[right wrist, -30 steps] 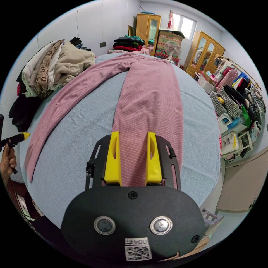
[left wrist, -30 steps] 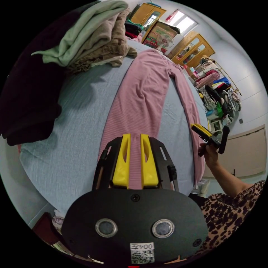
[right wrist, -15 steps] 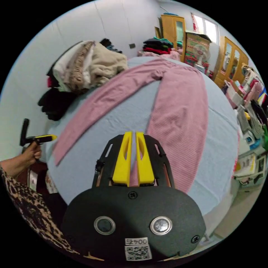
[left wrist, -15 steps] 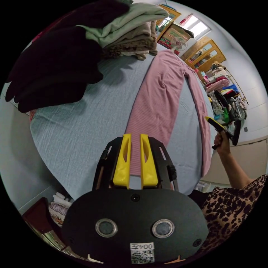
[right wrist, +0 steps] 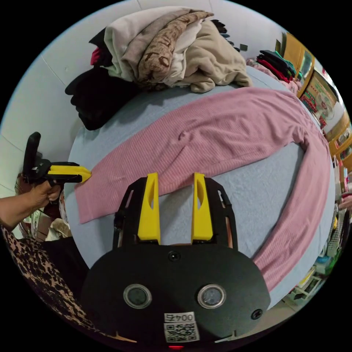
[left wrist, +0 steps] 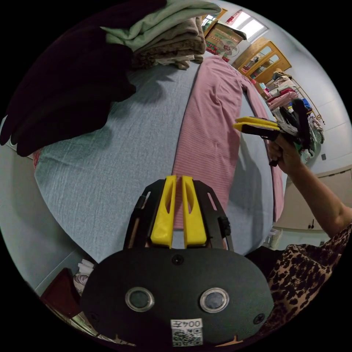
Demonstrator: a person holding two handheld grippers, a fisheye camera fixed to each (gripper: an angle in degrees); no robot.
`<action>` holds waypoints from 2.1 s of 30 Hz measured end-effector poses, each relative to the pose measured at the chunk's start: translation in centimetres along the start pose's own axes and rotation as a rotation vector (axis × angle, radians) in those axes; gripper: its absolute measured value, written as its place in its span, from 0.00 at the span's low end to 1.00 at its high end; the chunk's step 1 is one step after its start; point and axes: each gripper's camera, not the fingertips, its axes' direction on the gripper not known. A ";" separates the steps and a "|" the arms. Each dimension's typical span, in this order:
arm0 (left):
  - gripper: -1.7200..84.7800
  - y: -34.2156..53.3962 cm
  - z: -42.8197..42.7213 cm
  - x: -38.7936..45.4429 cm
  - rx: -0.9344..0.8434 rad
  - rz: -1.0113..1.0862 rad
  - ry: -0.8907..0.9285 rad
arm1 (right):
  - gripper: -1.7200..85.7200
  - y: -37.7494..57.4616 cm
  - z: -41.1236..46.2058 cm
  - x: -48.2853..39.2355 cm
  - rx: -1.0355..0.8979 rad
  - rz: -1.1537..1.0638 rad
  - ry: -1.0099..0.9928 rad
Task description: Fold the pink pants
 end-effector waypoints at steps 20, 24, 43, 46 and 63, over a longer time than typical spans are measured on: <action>0.12 -6.1 -2.5 4.7 0.113 0.240 0.009 | 0.18 2.8 -1.8 -4.7 0.074 -0.039 0.018; 0.13 -10.9 0.3 7.3 0.064 0.322 -0.005 | 0.19 2.5 -1.4 -6.3 0.077 -0.042 0.027; 0.12 -5.8 1.5 8.6 0.016 0.317 0.013 | 0.16 2.3 -3.7 -2.0 0.114 0.184 0.082; 0.12 -3.0 3.2 8.0 -0.033 0.260 -0.001 | 0.14 2.1 -4.1 0.7 0.095 0.259 0.103; 0.05 -1.6 7.5 10.0 -0.017 0.234 -0.026 | 0.15 5.9 -4.7 4.7 -0.023 0.251 0.132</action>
